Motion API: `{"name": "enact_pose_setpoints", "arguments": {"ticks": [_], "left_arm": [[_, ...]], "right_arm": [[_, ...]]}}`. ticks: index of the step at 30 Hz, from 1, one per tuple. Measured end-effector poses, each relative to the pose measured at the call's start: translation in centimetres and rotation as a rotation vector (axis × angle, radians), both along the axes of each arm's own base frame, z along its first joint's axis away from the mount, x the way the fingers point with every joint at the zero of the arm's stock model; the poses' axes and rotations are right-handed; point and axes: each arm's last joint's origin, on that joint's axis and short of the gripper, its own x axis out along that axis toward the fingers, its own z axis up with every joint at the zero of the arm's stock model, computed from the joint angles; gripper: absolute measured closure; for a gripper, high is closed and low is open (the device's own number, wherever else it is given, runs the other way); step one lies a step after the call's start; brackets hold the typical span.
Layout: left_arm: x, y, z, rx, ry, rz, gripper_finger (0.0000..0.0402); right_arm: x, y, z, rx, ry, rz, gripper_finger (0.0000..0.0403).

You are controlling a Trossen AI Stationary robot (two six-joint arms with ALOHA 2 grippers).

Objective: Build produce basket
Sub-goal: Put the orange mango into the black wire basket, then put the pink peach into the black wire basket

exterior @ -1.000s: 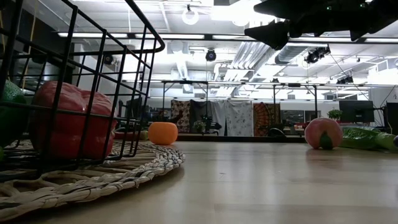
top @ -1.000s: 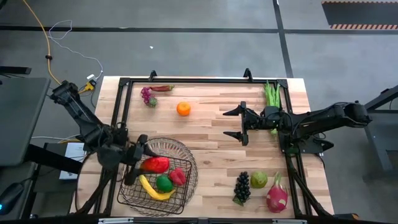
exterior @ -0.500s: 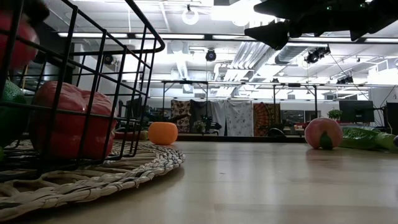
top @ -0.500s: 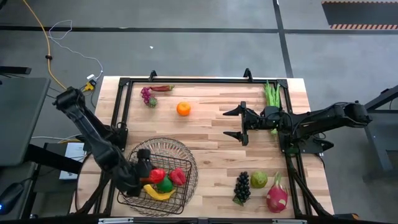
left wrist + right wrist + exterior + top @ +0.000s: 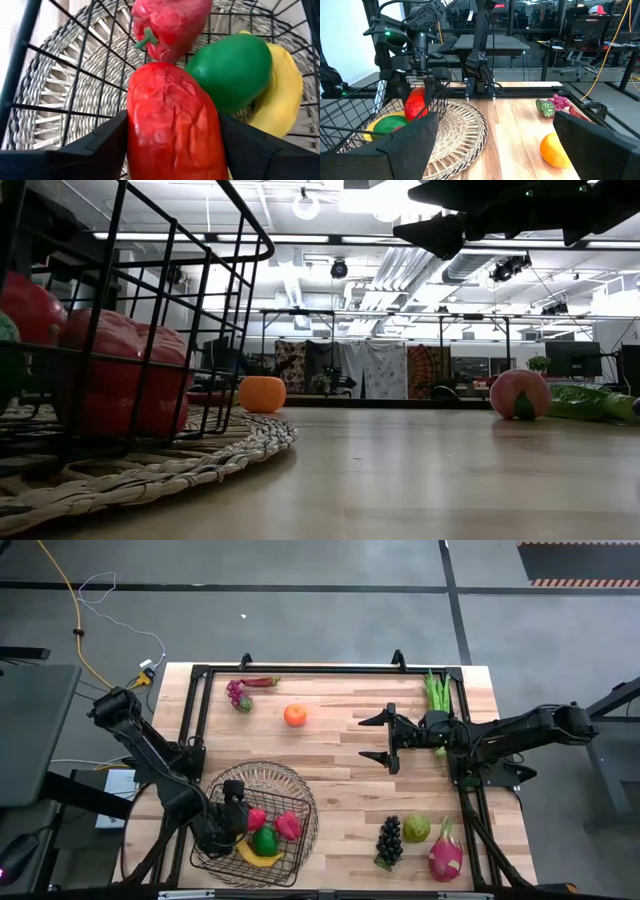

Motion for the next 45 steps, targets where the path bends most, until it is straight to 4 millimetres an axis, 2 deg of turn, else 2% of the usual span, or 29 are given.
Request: {"name": "enact_pose_setpoints", "arguments": {"ticks": [14, 17, 25, 29, 33, 38, 41, 45], "left_arm": [[0.8, 0.9, 0.0, 0.012, 0.025, -0.033, 0.0138], [0.9, 1.0, 0.0, 0.012, 0.024, -0.028, 0.0119], [0.9, 1.0, 0.0, 0.009, 0.027, -0.030, 0.0037], [1.0, 1.2, 0.4, -0.018, 0.062, -0.070, 0.0013], [1.6, 1.4, 2.7, -0.108, 0.080, -0.074, 0.0011], [2.6, 1.9, 6.9, -0.174, -0.059, -0.026, 0.0011], [3.0, 2.3, 8.9, -0.106, -0.157, -0.045, 0.0011], [3.2, 3.2, 10.2, 0.122, -0.276, -0.018, 0.0011]], "right_arm": [[0.0, 0.0, 0.0, -0.007, 0.000, 0.000, 0.0016], [0.0, 0.0, 0.0, -0.007, 0.000, 0.000, 0.0016], [0.0, 0.0, 0.0, -0.007, 0.000, 0.000, 0.0016], [0.0, 0.0, 0.0, -0.007, 0.000, 0.000, 0.0016], [0.0, 0.0, 0.0, -0.007, 0.000, 0.000, 0.0016], [0.0, 0.0, 0.0, -0.007, -0.004, 0.000, 0.0016], [0.0, 0.0, 0.1, -0.007, -0.006, 0.000, 0.0016], [0.0, 0.0, 0.1, -0.007, -0.006, 0.000, 0.0016]]}}
